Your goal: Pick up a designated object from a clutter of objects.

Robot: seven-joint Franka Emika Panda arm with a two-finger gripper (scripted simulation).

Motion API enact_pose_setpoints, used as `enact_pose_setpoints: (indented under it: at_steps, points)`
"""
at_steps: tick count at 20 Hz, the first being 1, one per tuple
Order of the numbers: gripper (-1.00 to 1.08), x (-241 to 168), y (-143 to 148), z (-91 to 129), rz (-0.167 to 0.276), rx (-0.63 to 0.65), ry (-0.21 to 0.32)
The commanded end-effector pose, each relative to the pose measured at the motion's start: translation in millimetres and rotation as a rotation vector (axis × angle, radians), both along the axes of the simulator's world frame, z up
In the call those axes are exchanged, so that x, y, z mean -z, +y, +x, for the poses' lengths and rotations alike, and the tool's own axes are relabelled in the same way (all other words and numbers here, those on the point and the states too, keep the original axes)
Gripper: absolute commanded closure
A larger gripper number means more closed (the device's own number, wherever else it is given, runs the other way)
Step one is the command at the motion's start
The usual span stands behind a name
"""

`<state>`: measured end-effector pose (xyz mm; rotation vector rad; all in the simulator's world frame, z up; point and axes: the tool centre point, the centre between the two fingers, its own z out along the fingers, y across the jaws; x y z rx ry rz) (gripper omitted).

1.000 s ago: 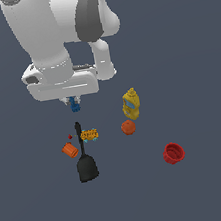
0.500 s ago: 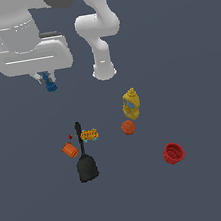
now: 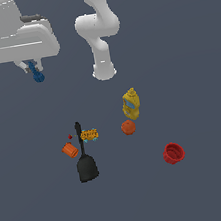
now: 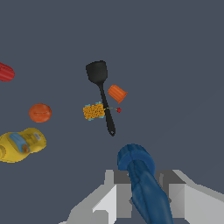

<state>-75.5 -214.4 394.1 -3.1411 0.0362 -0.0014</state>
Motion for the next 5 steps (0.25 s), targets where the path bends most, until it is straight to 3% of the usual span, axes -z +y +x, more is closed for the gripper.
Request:
enact_pose_setpoints:
  at_steps: [1, 5]
  points:
    - [1.08, -1.0, -0.5, 0.0, 0.0, -0.001, 0.001]
    - [1.08, 1.9, 1.6, 2.1, 0.0, -0.001, 0.001]
